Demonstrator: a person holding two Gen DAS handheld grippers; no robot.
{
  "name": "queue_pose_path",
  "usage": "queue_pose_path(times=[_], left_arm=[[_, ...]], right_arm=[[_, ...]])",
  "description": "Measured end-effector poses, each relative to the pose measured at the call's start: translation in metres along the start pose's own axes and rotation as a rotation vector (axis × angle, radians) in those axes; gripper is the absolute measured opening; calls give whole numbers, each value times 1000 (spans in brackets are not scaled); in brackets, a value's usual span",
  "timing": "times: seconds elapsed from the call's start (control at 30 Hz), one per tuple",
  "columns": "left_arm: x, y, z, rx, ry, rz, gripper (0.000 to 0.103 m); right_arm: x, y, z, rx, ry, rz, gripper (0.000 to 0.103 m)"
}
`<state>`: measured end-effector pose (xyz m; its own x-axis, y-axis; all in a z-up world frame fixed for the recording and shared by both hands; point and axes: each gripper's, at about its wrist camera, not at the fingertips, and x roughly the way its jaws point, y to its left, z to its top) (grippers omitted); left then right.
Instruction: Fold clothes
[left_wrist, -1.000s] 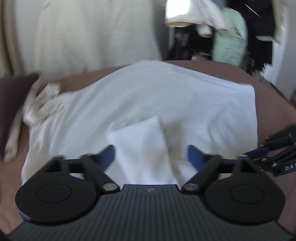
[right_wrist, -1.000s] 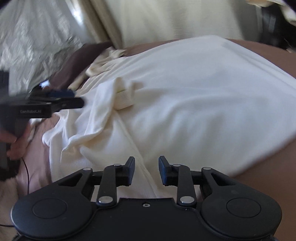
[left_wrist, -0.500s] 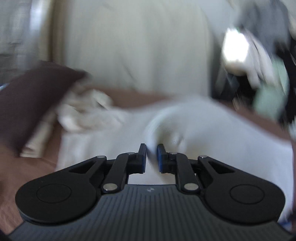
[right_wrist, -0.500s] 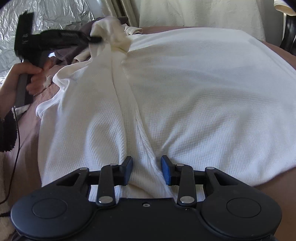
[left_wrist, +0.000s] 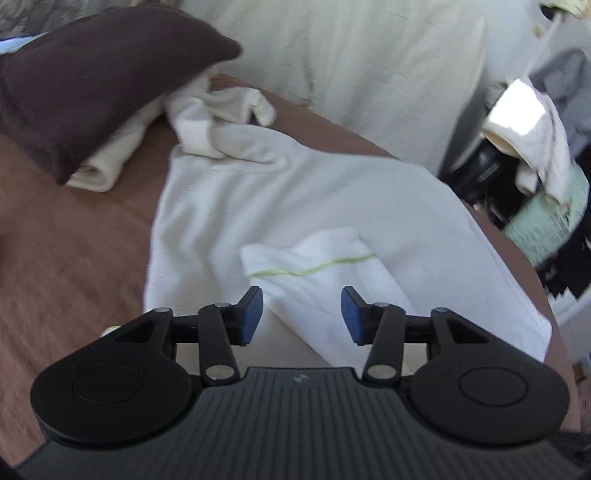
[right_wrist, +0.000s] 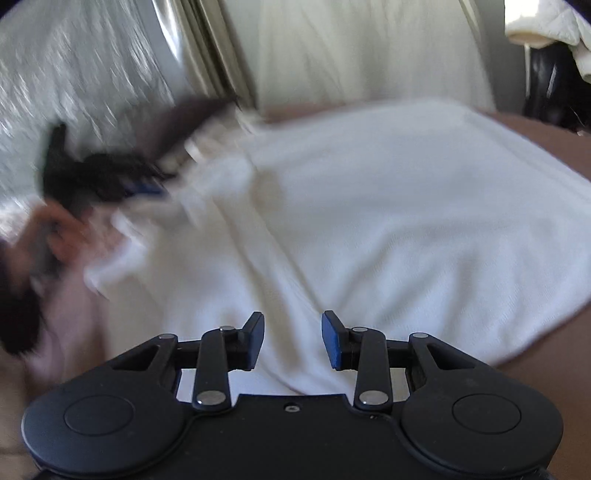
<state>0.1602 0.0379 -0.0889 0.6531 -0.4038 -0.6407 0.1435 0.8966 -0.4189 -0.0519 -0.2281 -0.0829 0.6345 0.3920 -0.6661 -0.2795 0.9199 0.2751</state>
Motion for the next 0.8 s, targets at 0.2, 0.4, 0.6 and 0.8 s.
queue_pose_path(times=[0.2, 0.4, 0.6, 0.8], left_arm=[[46, 2, 2, -35, 127, -3, 71], [67, -9, 13, -16, 96, -51, 5], [31, 0, 29, -124, -99, -209, 5], [35, 19, 31, -47, -91, -22, 47]], right_arm=[[17, 48, 11, -84, 46, 103, 51], [61, 71, 2, -212, 160, 35, 60], [47, 73, 10, -157, 132, -51, 3], [29, 81, 4, -211, 127, 84, 4]])
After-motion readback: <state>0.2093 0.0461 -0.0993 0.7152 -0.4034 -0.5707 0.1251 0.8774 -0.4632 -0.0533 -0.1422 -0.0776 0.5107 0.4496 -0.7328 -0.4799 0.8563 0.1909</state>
